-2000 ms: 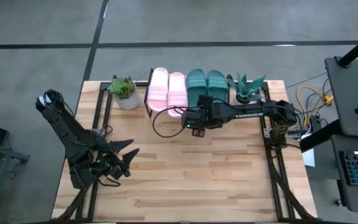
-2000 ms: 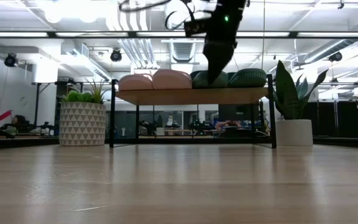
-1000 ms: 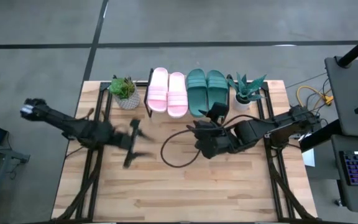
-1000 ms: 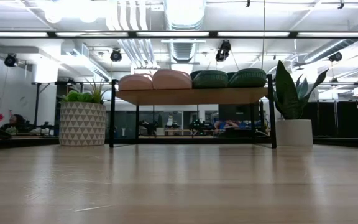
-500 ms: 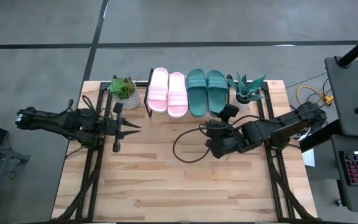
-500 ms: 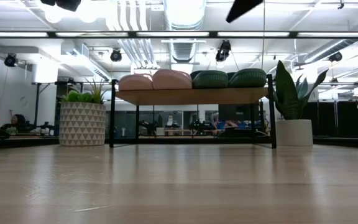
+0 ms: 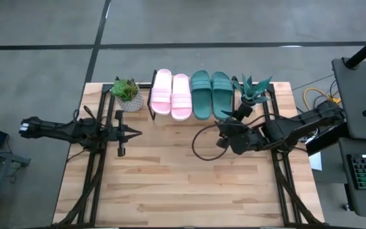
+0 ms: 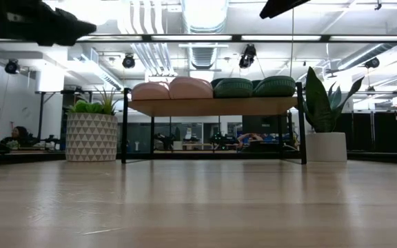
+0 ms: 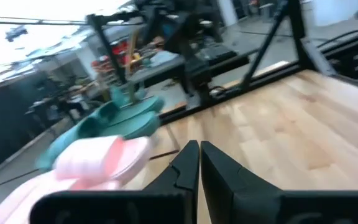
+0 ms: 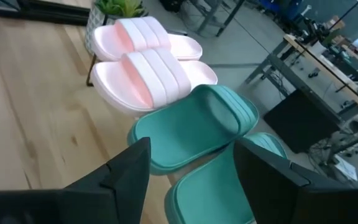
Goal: Pick and place slides into the shelf
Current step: Return to Home Position
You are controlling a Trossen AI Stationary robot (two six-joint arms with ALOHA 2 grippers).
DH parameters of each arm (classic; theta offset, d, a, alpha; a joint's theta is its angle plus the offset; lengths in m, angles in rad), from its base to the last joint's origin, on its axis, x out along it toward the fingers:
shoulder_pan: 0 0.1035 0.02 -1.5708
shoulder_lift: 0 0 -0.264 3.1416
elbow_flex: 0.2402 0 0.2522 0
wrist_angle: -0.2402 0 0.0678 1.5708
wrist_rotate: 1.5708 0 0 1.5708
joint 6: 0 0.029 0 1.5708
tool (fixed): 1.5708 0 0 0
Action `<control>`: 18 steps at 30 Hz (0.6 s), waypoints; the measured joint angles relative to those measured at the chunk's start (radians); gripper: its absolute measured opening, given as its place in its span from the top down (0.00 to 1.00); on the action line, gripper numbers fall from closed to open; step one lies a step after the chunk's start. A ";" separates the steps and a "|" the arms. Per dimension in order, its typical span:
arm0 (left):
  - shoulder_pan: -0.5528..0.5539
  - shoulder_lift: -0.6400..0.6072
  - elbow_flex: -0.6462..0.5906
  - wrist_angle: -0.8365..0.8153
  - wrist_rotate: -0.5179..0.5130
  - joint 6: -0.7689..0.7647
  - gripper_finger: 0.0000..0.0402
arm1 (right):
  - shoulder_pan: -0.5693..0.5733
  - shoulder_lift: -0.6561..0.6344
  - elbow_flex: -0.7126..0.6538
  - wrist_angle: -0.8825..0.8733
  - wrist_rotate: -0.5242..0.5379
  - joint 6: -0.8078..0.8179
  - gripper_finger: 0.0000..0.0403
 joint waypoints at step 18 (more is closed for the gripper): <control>0.030 -0.287 -0.111 -0.174 0.016 -0.110 1.00 | 0.028 -0.045 -0.126 0.113 -0.003 -0.058 0.46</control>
